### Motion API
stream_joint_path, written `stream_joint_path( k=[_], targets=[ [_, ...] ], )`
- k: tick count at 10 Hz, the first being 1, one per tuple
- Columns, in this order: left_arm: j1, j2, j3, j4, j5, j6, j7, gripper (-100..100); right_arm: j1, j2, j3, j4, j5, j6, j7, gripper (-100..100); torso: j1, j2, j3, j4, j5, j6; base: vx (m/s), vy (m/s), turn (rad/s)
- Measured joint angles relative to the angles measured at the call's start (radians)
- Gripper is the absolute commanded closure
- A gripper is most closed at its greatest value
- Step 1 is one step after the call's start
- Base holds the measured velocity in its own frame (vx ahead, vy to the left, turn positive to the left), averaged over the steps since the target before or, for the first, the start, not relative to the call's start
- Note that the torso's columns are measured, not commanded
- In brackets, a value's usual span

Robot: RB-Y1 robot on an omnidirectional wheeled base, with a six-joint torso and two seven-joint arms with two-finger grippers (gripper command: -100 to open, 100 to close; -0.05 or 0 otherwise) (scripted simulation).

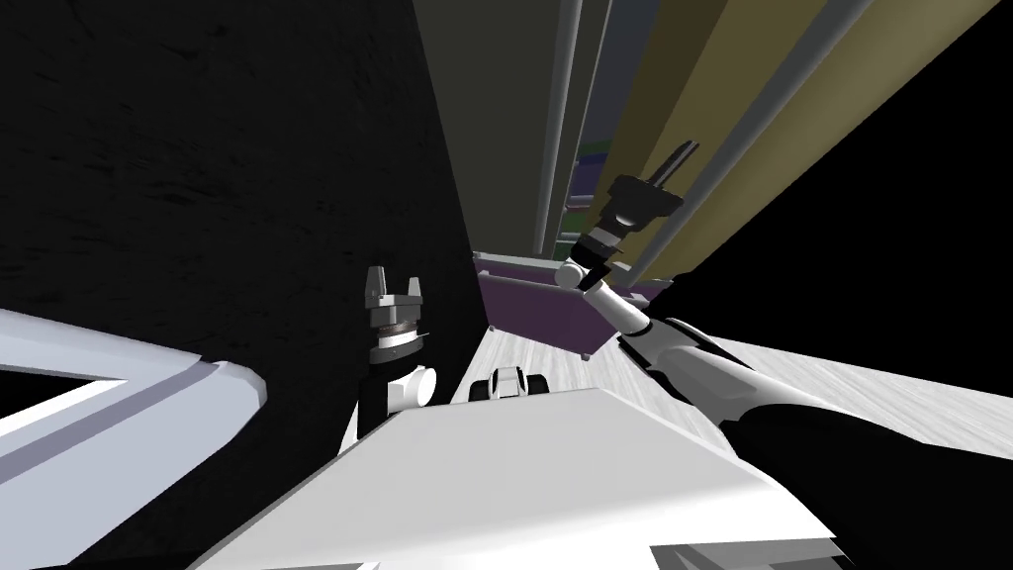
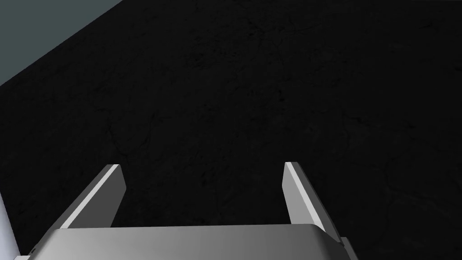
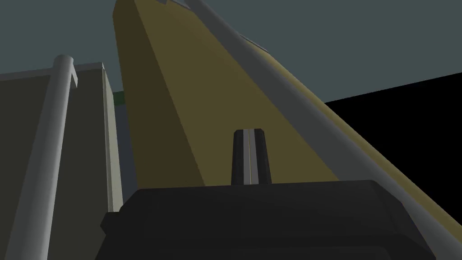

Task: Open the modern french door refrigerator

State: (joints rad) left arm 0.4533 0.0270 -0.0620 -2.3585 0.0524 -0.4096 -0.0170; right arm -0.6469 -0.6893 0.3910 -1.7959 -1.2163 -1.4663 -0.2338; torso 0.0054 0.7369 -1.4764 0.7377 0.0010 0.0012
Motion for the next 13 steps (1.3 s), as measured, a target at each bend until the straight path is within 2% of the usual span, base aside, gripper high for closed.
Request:
stream_joint_path(
  k=[1,2,4,5,6,8,11,12,13],
  targets=[
    [0.0,0.0,0.0,0.0,0.0,0.0,0.0,0,0.02,-0.033,0.007,0.031,0.029,0.025,0.028,100,0.003,0.001,0.0,0.0,0.002,-0.002,0.0,0.12,-0.035],
    [0.0,0.0,0.0,0.0,0.0,0.0,0.0,0,0.026,-0.066,0.01,0.061,0.058,0.037,0.055,100,-0.003,0.002,0.001,0.001,0.0,-0.003,-0.002,0.037,0.063],
    [0.0,0.0,0.0,0.0,0.0,0.0,0.0,0,0.028,-0.127,0.013,0.119,0.108,0.04,0.11,100,-0.012,0.002,0.001,0.0,-0.003,-0.001,-0.003,-0.013,0.007],
    [0.0,0.0,0.0,0.0,0.0,0.0,0.0,0,0.029,-0.157,0.013,0.146,0.116,0.039,0.124,100,-0.01,0.001,0.001,0.0,-0.003,-0.001,0.025,0.146,-0.262],
    [0.0,0.0,0.0,0.0,0.0,0.0,0.0,0,0.054,-0.186,0.03,0.164,0.144,0.06,0.15,100,-0.01,-0.002,-0.001,-0.003,-0.006,0.006,0.019,0.201,-0.352],
    [0.0,0.0,0.0,0.0,0.0,0.0,0.0,0,0.069,-0.237,0.048,0.223,0.206,0.099,0.208,100,-0.022,-0.004,-0.003,0.0,-0.006,0.003,-0.023,0.104,-0.034],
    [0.0,0.0,0.0,0.0,0.0,0.0,0.0,0,0.085,-0.291,0.061,0.29,0.258,0.102,0.277,100,-0.038,-0.005,-0.006,0.007,-0.005,0.014,-0.013,0.022,0.046],
    [0.0,0.0,0.0,0.0,0.0,0.0,0.0,0,0.093,-0.308,0.062,0.305,0.257,0.099,0.277,100,-0.045,-0.004,-0.006,0.009,-0.005,0.019,-0.001,0.036,-0.004],
    [0.0,0.0,0.0,0.0,0.0,0.0,0.0,0,0.084,-0.312,0.07,0.33,0.26,0.099,0.275,100,-0.048,-0.004,-0.007,0.011,-0.004,0.02,0.002,0.01,-0.004]
  ],
)
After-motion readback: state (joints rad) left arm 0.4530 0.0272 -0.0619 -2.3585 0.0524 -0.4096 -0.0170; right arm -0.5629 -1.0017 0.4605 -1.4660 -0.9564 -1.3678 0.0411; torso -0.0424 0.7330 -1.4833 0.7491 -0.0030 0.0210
